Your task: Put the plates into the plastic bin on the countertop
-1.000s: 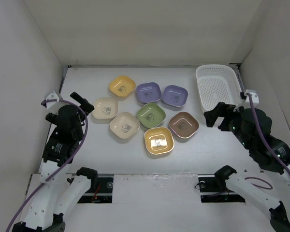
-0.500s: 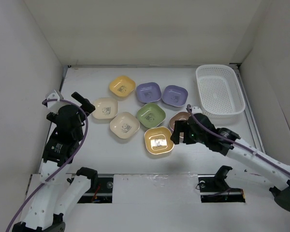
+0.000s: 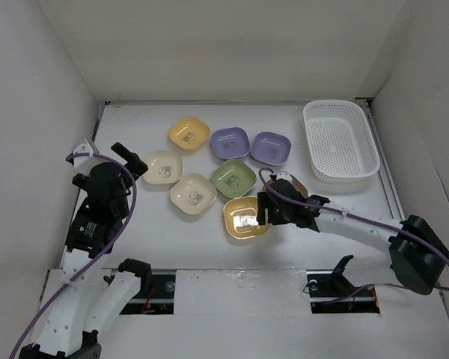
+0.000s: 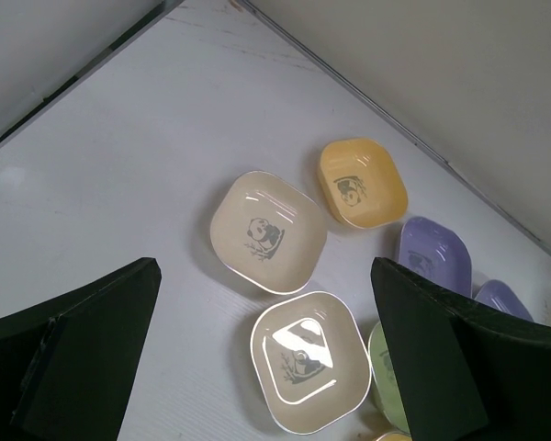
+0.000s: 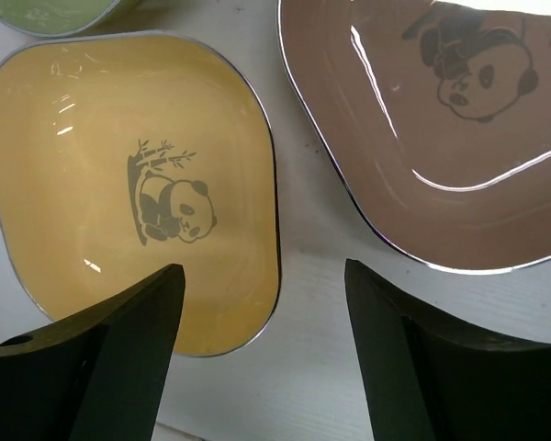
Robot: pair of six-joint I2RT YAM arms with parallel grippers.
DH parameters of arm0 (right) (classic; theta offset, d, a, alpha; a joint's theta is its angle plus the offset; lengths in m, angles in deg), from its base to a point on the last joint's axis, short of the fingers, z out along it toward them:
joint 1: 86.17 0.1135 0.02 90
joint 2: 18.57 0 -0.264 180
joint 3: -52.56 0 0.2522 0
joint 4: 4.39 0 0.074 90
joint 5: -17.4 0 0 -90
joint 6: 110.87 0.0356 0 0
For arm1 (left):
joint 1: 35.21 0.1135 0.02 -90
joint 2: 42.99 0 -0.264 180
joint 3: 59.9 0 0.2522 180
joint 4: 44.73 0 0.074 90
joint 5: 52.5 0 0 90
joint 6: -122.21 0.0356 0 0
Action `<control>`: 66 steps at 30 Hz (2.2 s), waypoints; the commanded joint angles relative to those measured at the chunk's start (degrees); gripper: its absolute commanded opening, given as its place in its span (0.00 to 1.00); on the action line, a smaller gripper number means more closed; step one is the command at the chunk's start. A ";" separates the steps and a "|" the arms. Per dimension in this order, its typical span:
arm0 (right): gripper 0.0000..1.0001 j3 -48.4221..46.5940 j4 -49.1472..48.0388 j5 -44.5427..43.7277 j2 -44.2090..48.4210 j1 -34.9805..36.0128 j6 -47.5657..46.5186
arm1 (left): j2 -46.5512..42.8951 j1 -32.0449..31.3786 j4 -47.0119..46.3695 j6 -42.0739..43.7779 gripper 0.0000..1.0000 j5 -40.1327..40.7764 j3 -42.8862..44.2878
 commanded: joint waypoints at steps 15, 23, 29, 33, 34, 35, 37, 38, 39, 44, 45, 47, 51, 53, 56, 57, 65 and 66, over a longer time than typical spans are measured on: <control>0.31 2.30 -8.14 3.25 -5.56 1.66 -0.50 | -2.33 -0.38 -1.04 0.41 1.00 2.44 0.20; 0.00 -2.00 5.80 -2.36 3.02 7.37 3.09 | -2.33 -0.38 -1.04 -0.12 1.00 2.44 0.20; 0.00 -7.80 14.70 -10.36 14.28 8.08 5.82 | -2.33 -0.38 -1.04 -0.12 1.00 1.56 0.20; 0.00 -11.93 13.14 -17.14 17.21 3.27 4.70 | -0.58 -0.38 -1.57 1.02 1.00 -1.07 0.20; 0.00 -12.72 9.47 -16.10 16.42 0.55 -0.19 | -0.58 -0.38 -2.09 1.03 1.00 -1.60 0.20; 0.00 -14.73 7.87 -13.39 15.19 -6.27 -2.67 | 0.12 -0.38 -2.10 1.55 1.00 -2.91 0.20; 0.00 -16.23 1.14 -9.95 11.16 -13.42 -11.86 | 0.74 -0.38 -2.71 1.55 1.00 -4.24 0.20; 0.00 -16.76 -0.83 -6.10 9.40 -20.85 -15.06 | 1.35 -0.38 -2.71 2.25 1.00 -5.81 0.20; 0.00 -19.64 -1.37 -4.24 7.46 -24.93 -17.00 | 1.88 -0.38 -2.71 2.26 1.00 -5.83 0.20; 0.00 -28.70 -4.63 8.68 -6.05 -44.37 -17.98 | 3.72 -0.38 -3.24 2.26 1.00 -7.05 -0.42; 0.00 -30.46 -4.02 8.18 -7.74 -46.04 -17.99 | 4.25 -0.38 -3.24 2.26 1.00 -7.58 -0.42; 0.00 -34.78 -2.08 6.86 -11.78 -50.53 -18.61 | 5.48 -0.38 -3.24 2.26 1.00 -8.90 -0.42; 0.00 -35.40 -2.60 9.93 -17.40 -56.86 -17.30 | 6.19 -0.38 -3.86 2.87 1.00 -11.44 -0.42; 0.00 -36.80 -2.60 10.46 -20.05 -58.80 -17.29 | 6.72 -0.38 -3.86 2.87 1.00 -12.07 -0.42; 0.00 -37.33 -3.30 9.32 -24.01 -60.81 -14.31 | 6.20 -0.38 -4.38 2.87 1.00 -12.59 -0.42; 0.00 -37.86 -3.31 10.36 -24.80 -61.44 -13.60 | 5.67 -0.38 -4.38 2.87 1.00 -12.59 -1.03; 0.00 -44.62 -5.14 12.47 -35.60 -61.35 -11.66 | 5.14 -0.38 -4.38 3.40 1.00 -12.59 -1.03; 0.00 -45.33 -5.15 13.18 -36.41 -61.35 -10.97 | 5.14 -0.38 -4.38 3.40 1.00 -12.59 -1.03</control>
